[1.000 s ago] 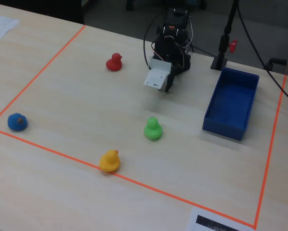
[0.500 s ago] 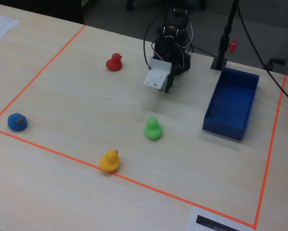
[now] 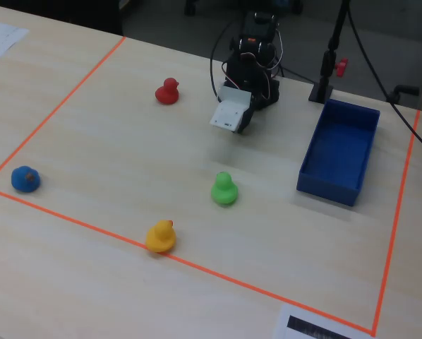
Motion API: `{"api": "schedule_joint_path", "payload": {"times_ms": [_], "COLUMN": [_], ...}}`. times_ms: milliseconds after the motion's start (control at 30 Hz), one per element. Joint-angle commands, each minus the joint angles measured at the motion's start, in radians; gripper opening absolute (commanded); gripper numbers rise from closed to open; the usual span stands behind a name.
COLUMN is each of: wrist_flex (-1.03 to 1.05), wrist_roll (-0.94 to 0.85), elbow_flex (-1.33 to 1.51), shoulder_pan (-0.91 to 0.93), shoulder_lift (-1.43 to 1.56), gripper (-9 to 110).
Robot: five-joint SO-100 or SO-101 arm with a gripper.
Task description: Grasp yellow duck and put it into box.
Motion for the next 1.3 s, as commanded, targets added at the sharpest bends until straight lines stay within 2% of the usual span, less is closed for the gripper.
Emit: {"api": "schedule_joint_path", "payload": {"times_ms": [0, 200, 300, 433, 767, 967, 1267], "wrist_flex": [-0.301, -1.011, -1.213, -1.379, -1.740, -1.758, -1.853], "wrist_roll": [0.077, 0.098, 0.101, 0.110, 0.138, 0.138, 0.138], "elbow_flex": [-0.005, -0.009, -0.046, -0.132, -0.419, -0.657, -0.850], "shoulder_pan": [-0.025, -0.020, -0.014, -0.003, 0.012, 0.014, 0.048], "shoulder_lift": [-0.041, -0.356, -0.495, -0.670, -1.089, -1.345, -1.608], "gripper": [0, 0, 0, 0, 0, 0, 1]}}
